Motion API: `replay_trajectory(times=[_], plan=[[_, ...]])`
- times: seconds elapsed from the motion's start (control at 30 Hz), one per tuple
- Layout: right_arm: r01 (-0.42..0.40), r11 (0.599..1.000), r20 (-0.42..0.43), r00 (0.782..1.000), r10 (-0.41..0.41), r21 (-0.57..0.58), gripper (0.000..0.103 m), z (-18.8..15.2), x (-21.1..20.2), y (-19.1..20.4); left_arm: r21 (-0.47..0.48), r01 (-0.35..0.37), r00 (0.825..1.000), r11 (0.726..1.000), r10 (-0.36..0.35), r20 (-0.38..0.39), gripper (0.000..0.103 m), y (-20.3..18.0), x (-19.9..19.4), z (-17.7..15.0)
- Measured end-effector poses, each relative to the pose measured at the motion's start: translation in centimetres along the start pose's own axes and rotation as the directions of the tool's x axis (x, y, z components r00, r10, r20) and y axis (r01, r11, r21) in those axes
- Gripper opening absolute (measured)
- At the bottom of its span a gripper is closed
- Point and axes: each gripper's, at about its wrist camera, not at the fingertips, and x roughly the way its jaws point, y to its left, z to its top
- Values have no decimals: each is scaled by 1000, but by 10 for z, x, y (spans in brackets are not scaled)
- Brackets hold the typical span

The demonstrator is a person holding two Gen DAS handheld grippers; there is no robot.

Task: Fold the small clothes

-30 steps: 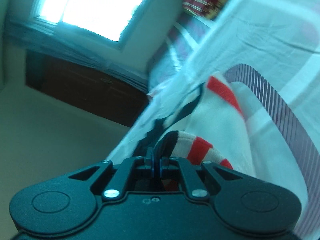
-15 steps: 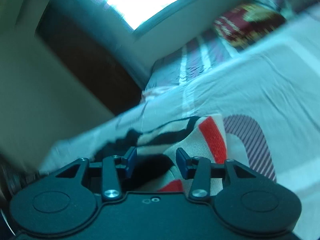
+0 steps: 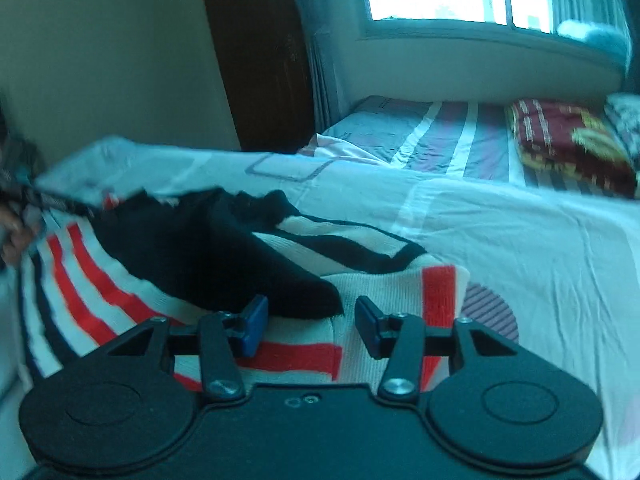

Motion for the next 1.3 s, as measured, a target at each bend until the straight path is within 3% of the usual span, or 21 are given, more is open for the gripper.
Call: replay_trajectory(times=[0.03,0.1,0.17,0.3,0.4,0.5,0.57,0.6,0.67,0.7,0.73,0.77,0.8,0.87,0.93,0.97,1.0,1.13,1.23,1.27,1.3], plan=[[9,1000,3,1000,-9,-10,45,3,5,2,13,-4,1000,1000,4,10,31,-3,-1,0],[11,1000,-1,1000,-11,-4,5,8,13,5,27,-6,1000,1000,5,30,9,-8,-3,2],[47,999,1,999,-47,9,5,11,16,3,31,-15,998,999,13,69,6,-11,-10,3],[49,991,102,993,-62,121,4,14,-2,-8,16,-5,985,1000,3,170,6,-10,-31,3],[90,983,127,986,-110,158,4,17,-6,-13,-15,-36,978,999,38,204,6,-3,-35,5],[144,965,87,982,-166,217,4,15,6,-23,-59,-58,982,997,68,179,6,7,-23,2],[193,957,8,980,-200,216,4,7,22,-25,-16,-107,987,994,108,121,6,4,-6,-6],[197,956,17,979,-205,216,5,4,23,-24,-10,-112,986,994,112,127,7,3,-6,-7],[215,951,10,975,-223,221,6,4,22,-24,-16,-128,984,992,129,124,15,4,-7,-6],[215,951,9,975,-223,224,9,4,21,-25,-8,-143,981,990,143,131,28,4,-9,-7],[230,948,15,971,-239,219,14,5,17,-23,-13,-162,977,987,162,141,34,5,-13,-9],[258,946,37,962,-271,198,23,7,9,-18,-25,-176,971,984,178,158,38,5,-20,-10],[277,946,77,953,-293,170,24,9,-1,-11,-40,-192,962,981,196,192,39,4,-33,-10],[225,968,144,960,-239,107,27,13,-15,6,-8,-191,947,982,187,262,39,-12,-51,-8],[139,990,122,982,-142,33,29,24,-1,26,89,-154,961,984,128,244,47,-46,-46,3],[125,992,105,987,-123,-9,29,28,11,39,145,-139,970,980,104,221,66,-66,-38,8],[105,994,87,991,-102,-36,29,33,23,52,204,-122,975,971,79,209,78,-88,-28,10],[91,991,43,995,-88,-97,27,38,66,92,223,-45,986,974,8,165,78,-129,-6,6],[112,979,26,994,-109,-168,28,30,77,101,241,-106,988,965,74,138,78,-122,10,-9],[120,977,24,993,-117,-178,28,28,74,96,237,-120,985,964,86,150,81,-111,10,-15],[145,973,27,989,-142,-181,28,26,69,89,223,-137,981,965,100,167,90,-97,5,-20]])
